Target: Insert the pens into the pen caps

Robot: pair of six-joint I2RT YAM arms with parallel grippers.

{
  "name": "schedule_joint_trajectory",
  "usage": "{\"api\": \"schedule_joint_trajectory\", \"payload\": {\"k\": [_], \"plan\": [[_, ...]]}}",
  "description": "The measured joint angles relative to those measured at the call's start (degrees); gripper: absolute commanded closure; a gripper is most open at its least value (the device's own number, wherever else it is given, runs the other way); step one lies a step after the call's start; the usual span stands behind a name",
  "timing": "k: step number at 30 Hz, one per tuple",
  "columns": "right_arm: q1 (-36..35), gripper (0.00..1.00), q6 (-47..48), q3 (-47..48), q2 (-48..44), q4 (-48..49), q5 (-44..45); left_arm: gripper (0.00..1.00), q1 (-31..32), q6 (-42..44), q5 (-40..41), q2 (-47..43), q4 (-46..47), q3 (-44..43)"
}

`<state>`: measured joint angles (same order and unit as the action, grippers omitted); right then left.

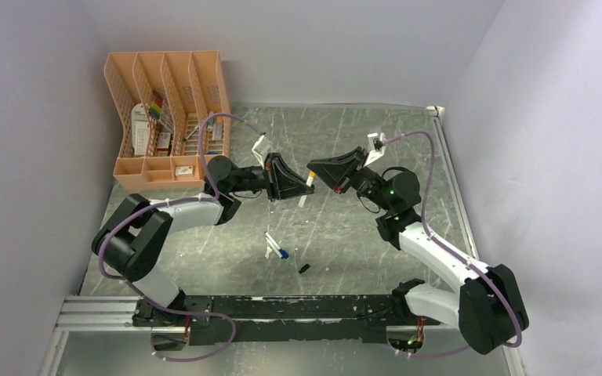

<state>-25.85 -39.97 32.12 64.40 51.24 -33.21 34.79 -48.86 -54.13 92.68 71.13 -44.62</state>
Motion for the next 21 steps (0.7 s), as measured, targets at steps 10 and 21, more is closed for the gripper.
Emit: {"api": "schedule_joint_trajectory", "payload": {"k": [10, 21], "plan": [[-0.9, 1.0, 4.02, 0.61, 0.48, -2.45, 1.44, 0.93, -1.51, 2.1, -2.8, -0.13, -4.22, -1.81], [-1.75, 1.0, 5.99, 0.96, 2.67, -2.71, 0.5, 0.93, -3.21, 2.78, -6.25, -0.13, -6.8, -2.05]]}}
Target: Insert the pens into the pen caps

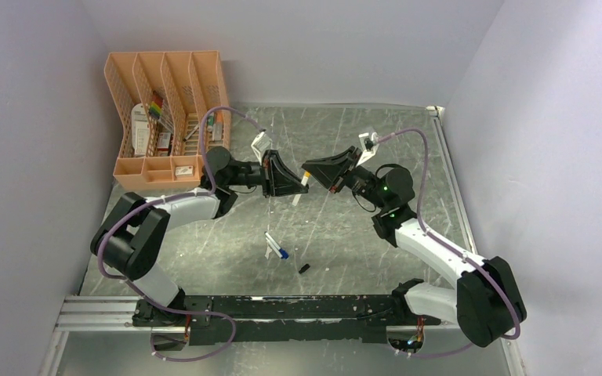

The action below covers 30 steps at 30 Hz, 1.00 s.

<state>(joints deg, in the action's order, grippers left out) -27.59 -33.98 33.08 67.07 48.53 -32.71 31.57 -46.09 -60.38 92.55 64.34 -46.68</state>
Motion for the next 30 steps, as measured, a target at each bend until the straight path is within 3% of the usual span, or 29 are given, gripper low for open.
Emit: {"api": "schedule_joint_trajectory", "payload": {"k": [14, 30], "plan": [[-2.86, 1.0, -0.15, -0.33, 1.75, 7.43, 3.63, 0.93, -1.49, 0.35, -6.14, 0.28, -0.85, -4.61], [-3.28, 1.0, -0.79, -0.92, 1.44, 8.92, 5.27, 0.93, -1.92, -4.2, -10.69, 3.19, 2.4, -7.63]]}}
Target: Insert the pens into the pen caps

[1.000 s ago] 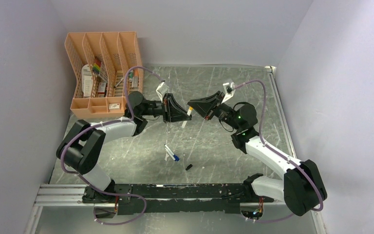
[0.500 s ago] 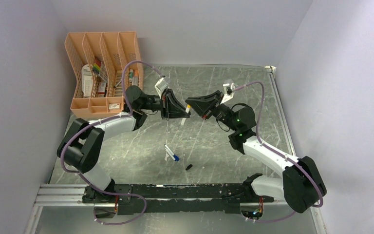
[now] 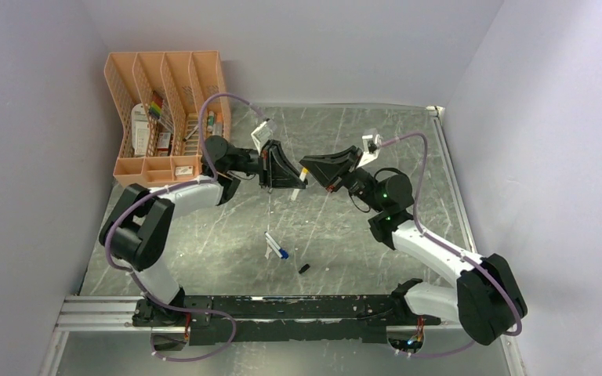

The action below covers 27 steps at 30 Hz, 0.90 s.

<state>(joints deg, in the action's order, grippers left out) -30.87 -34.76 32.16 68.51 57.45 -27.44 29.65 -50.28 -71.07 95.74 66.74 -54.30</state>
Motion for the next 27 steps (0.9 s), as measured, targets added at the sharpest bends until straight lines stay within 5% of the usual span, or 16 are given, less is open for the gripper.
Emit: {"api": "schedule_joint_trajectory", "payload": {"k": [7, 15, 19, 23, 27], "plan": [[1.03, 0.85, -4.59, 0.17, -3.56, -3.67, 0.79, 0.93, 0.35, -14.25, -2.91, 5.95, 14.58, -2.34], [7.56, 0.26, -10.14, -1.03, -10.27, -15.69, 2.54, 0.93, 1.64, -18.97, 4.26, 7.89, 19.26, -1.09], [10.8, 0.25, -8.66, 0.24, -14.88, -23.67, 10.49, 0.93, 1.57, -15.85, 5.73, 7.69, 19.32, -0.5], [11.3, 0.27, -5.75, 0.96, -18.25, -30.32, 16.81, 0.93, 1.84, -1.09, 11.56, 5.03, 4.24, -0.79], [11.32, 0.29, -4.2, 0.55, -19.06, -35.19, 19.61, 0.93, 4.52, 20.83, 27.67, 3.89, -25.33, -8.59]]}}
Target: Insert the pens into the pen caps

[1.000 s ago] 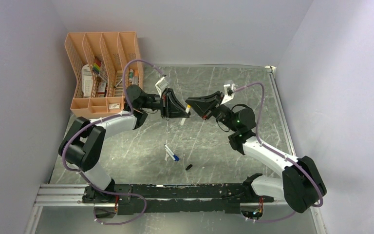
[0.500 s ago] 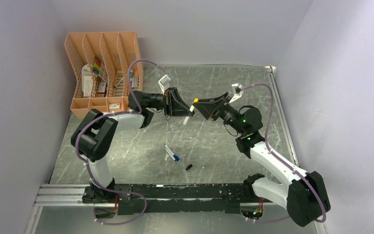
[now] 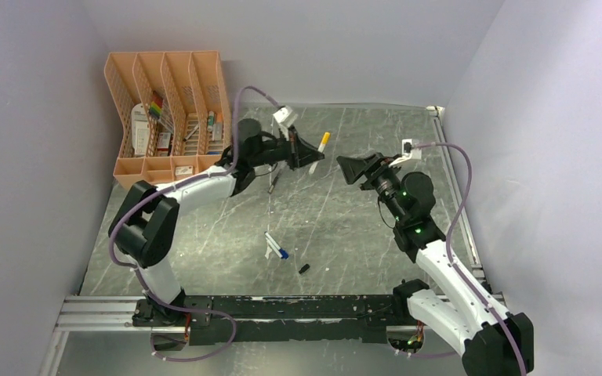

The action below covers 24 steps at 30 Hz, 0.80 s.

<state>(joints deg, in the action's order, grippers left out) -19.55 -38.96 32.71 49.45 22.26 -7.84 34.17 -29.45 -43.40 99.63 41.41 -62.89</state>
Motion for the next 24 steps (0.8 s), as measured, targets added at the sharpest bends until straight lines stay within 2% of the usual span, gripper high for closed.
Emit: {"api": "schedule_joint_trajectory", "payload": {"k": [2, 5, 10, 16, 24], "plan": [[0.0, 0.3, 0.33, -1.36, -0.17, -1.53, 0.39, 0.93, 2.05, 7.89, 8.48, 0.92, -11.87, -5.05], [0.0, 0.31, 0.81, -3.91, 0.31, -3.98, 0.28, 0.93, 4.68, 16.28, 20.35, 3.41, -24.28, -10.62], [0.09, 0.31, 1.49, -5.73, 2.97, -4.81, -1.27, 0.93, 7.13, 24.46, 35.19, 8.72, -37.05, -13.2], [0.09, 0.31, 1.53, -7.17, 6.08, -4.63, -4.5, 0.93, 7.32, 29.09, 43.21, 14.47, -45.09, -13.2], [0.09, 0.31, 1.55, -8.48, 6.95, -4.5, -6.6, 0.93, 7.19, 30.56, 48.83, 16.44, -48.04, -13.75]]}}
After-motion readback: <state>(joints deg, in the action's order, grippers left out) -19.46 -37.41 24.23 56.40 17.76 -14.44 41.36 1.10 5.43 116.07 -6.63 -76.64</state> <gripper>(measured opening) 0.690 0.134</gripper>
